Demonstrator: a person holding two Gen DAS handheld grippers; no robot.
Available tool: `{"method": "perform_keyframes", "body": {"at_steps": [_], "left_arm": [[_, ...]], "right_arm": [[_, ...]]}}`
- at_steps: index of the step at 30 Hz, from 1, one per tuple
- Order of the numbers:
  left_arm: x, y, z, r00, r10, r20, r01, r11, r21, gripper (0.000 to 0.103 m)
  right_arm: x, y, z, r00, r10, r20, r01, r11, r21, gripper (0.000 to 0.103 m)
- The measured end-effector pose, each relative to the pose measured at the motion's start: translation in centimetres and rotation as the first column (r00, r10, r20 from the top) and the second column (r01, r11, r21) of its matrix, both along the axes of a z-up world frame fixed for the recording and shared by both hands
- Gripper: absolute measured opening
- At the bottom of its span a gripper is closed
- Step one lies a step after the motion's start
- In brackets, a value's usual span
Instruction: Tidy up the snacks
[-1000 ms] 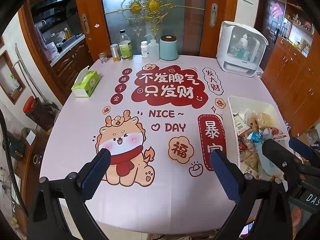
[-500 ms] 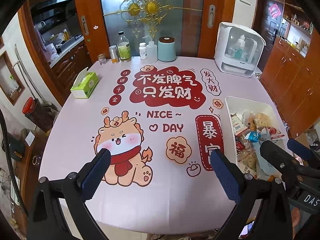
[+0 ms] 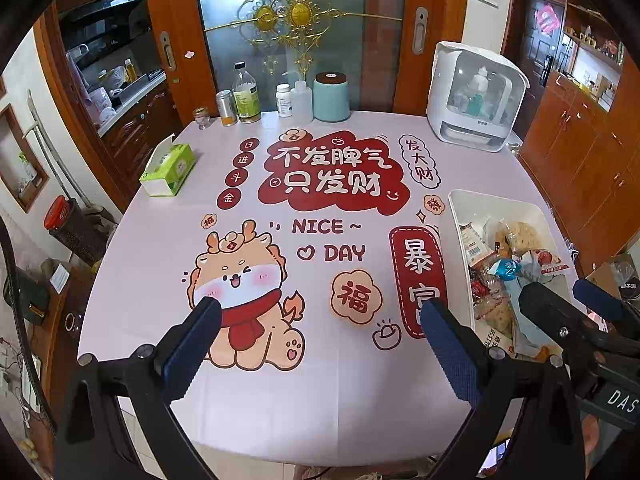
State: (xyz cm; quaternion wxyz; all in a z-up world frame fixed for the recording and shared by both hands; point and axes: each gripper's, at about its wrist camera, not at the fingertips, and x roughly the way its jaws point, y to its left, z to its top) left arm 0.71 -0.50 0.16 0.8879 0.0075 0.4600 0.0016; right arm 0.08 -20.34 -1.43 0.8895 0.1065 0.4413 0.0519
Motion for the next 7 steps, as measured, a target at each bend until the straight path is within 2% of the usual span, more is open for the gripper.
{"method": "perform_keyframes", "body": {"at_steps": [7], "left_arm": [[-0.06, 0.07, -0.06, 1.000, 0.000, 0.000, 0.000, 1.000, -0.003, 0.099]], "right_arm": [[0.00, -0.01, 0.00, 1.000, 0.000, 0.000, 0.000, 1.000, -0.001, 0.103]]}}
